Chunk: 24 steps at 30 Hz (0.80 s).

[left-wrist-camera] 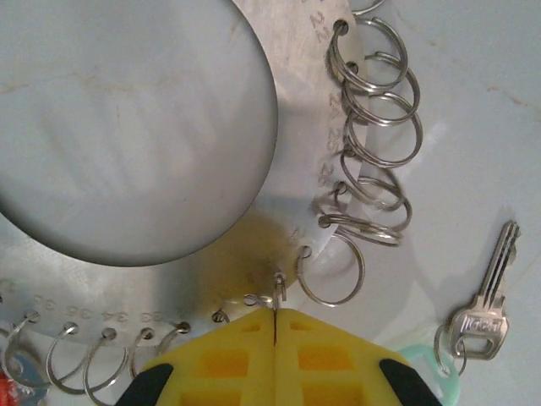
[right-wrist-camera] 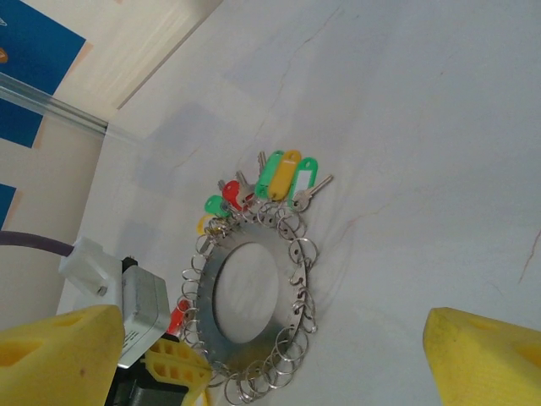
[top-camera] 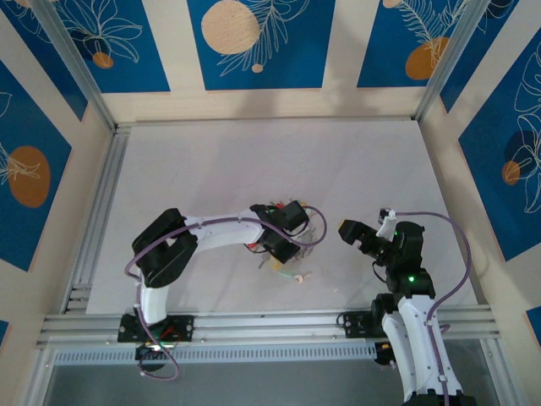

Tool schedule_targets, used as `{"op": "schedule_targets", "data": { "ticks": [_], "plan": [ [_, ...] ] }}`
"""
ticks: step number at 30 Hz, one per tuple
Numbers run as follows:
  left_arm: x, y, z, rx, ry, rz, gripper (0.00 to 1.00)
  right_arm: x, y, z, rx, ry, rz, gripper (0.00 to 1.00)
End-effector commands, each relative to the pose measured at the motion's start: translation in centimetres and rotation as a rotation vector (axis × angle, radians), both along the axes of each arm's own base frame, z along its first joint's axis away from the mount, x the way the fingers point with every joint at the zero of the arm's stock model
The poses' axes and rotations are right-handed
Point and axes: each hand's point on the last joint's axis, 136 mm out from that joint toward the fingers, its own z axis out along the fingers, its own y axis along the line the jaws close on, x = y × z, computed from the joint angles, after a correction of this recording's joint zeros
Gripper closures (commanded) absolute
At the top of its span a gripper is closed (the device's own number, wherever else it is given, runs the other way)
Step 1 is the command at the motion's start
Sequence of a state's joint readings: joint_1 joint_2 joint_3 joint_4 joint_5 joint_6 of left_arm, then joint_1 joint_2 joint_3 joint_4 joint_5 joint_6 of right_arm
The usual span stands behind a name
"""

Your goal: Put the keys on the keyring

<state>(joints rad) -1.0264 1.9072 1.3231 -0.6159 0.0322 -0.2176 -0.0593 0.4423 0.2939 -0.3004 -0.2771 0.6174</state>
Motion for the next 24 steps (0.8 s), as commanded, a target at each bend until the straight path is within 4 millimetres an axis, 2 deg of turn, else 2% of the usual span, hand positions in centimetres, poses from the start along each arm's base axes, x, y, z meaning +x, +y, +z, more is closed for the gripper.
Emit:
{"op": "schedule_targets", "data": {
  "ticks": [1,6,13,18,24],
  "plan": [
    [0.1,1.0,3.2,-0.013,-0.060,-0.031,1.00,-0.3,0.3,0.1,-0.006,-0.027,0.027,0.09],
    [0.1,1.7,7.0,-0.062,-0.121,-0.069,1.00,-0.9,1.4,1.7,0.018,-0.097,0.092,0.12],
    [-0.5,3.2,12.4,-0.152,-0.219,-0.129,1.00,-2.6,3.7,7.5,0.032,-0.314,0.245,0.17],
    [-1.1,4.0,16.2,-0.252,-0.278,-0.173,1.00,-4.6,5.5,11.3,0.023,-0.455,0.366,0.27],
    [-3.7,4.0,20.3,-0.468,-0.363,-0.300,1.00,-7.3,7.8,15.4,-0.011,-0.618,0.524,0.36]
  ]
}}
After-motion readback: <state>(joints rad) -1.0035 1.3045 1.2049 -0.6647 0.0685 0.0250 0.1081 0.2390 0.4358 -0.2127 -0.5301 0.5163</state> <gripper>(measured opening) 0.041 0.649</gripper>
